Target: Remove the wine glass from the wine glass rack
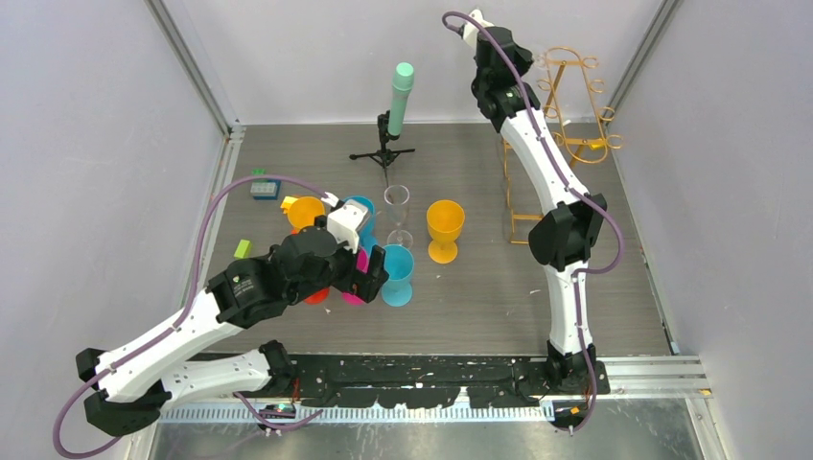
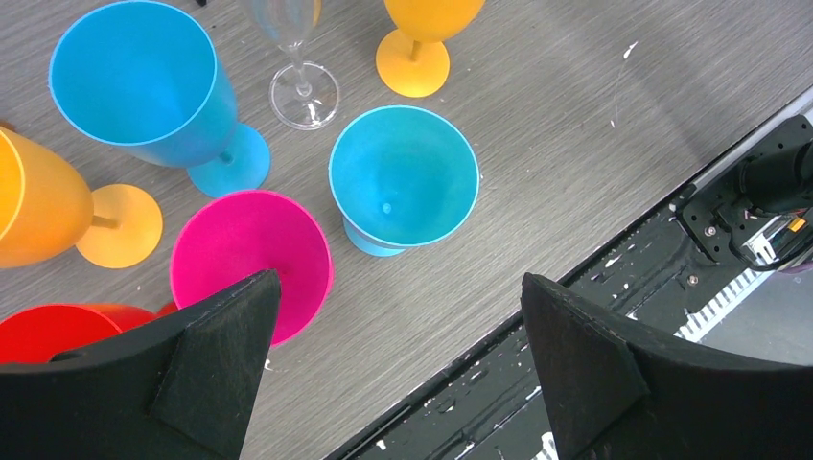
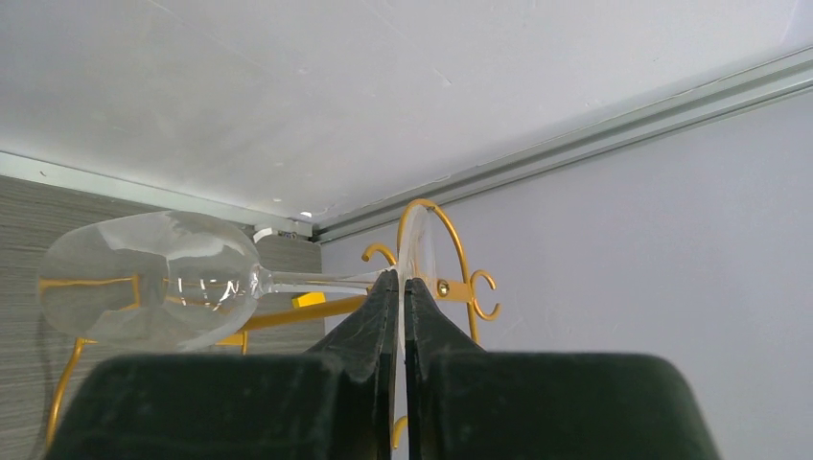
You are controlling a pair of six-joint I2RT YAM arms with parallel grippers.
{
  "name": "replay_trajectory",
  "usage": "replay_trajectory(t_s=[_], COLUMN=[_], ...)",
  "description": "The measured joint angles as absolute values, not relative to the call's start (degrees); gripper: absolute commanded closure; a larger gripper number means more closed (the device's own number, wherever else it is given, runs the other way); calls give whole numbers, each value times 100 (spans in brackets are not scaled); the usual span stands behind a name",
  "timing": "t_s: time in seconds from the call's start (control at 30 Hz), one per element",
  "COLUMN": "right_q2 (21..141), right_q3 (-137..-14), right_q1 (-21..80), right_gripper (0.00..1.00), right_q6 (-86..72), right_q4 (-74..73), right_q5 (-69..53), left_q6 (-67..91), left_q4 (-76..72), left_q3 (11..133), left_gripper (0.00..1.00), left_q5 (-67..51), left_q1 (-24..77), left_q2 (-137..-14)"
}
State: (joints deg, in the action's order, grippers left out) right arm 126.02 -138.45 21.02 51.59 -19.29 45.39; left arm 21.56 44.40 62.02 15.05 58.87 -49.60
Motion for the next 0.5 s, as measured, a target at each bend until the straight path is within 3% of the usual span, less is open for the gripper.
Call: replay_trajectory(t_s=[0.5], right_q2=[12602], right_q3=[-13861], right_q1=[2176], right_gripper=[100], right_q6=[5723], right_q4=[-1531], right_q5=[4670], left_q6=[2075], left_q4=[4440], left_q3=[6202], left_gripper=[0], left_q5=[1568], left_q1=[5887], left_q2=[-4960])
